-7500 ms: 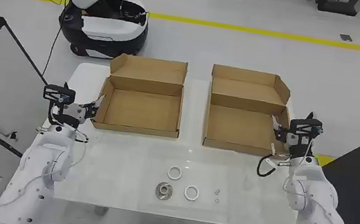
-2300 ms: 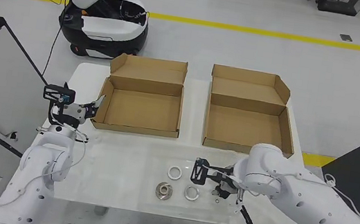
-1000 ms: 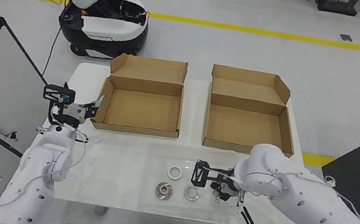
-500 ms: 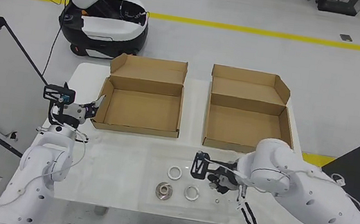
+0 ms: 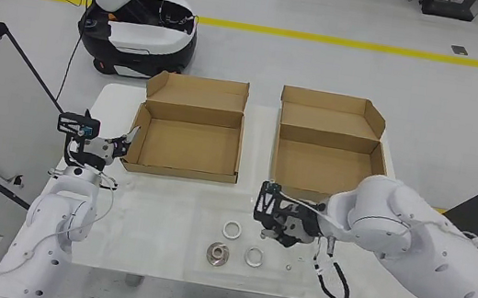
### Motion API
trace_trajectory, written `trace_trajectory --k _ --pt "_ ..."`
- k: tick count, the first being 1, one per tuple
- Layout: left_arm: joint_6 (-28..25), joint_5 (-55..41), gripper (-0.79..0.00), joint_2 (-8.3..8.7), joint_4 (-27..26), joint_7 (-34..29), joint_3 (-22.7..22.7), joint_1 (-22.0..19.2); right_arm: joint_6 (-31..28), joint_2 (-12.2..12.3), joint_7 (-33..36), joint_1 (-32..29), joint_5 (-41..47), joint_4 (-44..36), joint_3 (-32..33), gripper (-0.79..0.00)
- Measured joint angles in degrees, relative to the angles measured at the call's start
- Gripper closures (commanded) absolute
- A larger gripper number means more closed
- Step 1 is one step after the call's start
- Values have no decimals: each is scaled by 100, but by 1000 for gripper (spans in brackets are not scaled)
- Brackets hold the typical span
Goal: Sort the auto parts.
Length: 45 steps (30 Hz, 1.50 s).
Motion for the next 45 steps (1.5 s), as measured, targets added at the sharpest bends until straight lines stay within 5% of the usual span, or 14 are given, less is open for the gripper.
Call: trace_trajectory --k 21,45 --pt "0 0 -785 0 0 0 0 0 -1779 481 -399 -971 2030 652 1946 0" --pt "0 0 -785 0 0 0 0 0 -3079 1082 -1699 -205 4149 794 1363 0"
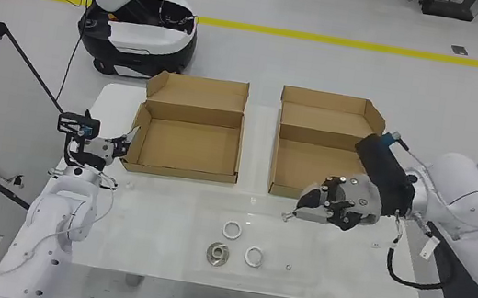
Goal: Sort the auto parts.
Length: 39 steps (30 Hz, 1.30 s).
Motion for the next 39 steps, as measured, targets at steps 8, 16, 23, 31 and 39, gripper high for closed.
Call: trace_trajectory --k 8,16,23,31,39 --pt "0 0 -785 0 0 0 0 0 -542 203 -543 393 320 110 -376 0" --pt "0 0 -785 0 0 0 0 0 -533 233 -534 717 768 117 -542 0" --pt "0 0 -785 0 0 0 0 0 -533 200 -534 879 1104 33 -567 0" --pt "0 0 -785 0 0 0 0 0 -534 80 -534 895 1561 -70 -438 0" --pt "0 0 -785 0 0 0 0 0 -534 -202 -534 889 1819 1 -414 0"
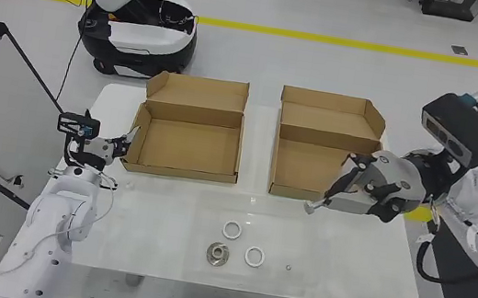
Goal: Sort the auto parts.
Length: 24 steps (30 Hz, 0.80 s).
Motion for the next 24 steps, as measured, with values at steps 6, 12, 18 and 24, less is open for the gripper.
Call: trace_trajectory --k 6,12,18,24 --pt "0 0 -785 0 0 0 0 0 0 -327 0 -151 39 203 41 0" --pt "0 0 -785 0 0 0 0 0 0 -583 0 -479 46 164 264 0" --pt "0 0 -785 0 0 0 0 0 0 -842 1 -780 228 37 538 0" --pt "0 0 -785 0 0 0 0 0 0 -1094 1 -1005 416 -62 786 0"
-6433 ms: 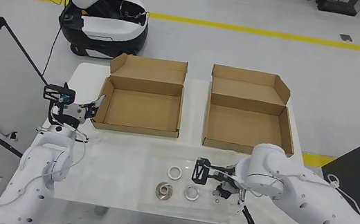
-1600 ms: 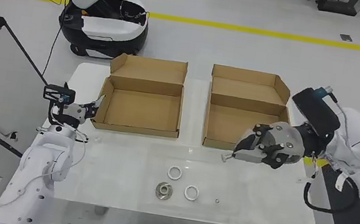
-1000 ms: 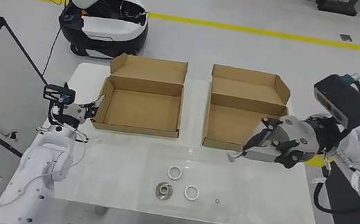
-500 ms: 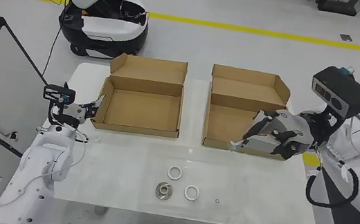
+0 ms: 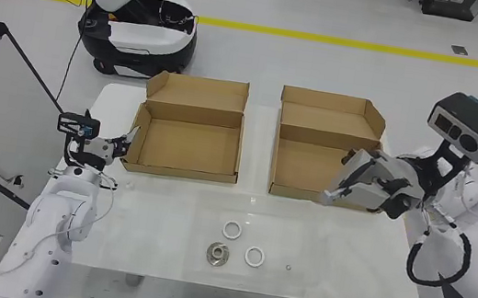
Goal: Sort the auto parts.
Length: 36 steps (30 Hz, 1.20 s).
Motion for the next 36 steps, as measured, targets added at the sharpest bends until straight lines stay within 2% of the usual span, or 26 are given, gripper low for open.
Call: trace_trajectory --k 14,31,34,36 --pt "0 0 -785 0 0 0 0 0 0 -444 1 -168 364 -123 305 0" --pt "0 0 -785 0 0 0 0 0 39 -480 -79 -224 379 -168 291 0" --pt "0 0 -785 0 0 0 0 0 30 -549 -528 -359 862 -377 71 0" --pt "0 0 -785 0 0 0 0 0 10 -591 -487 -408 1176 -394 -56 0"
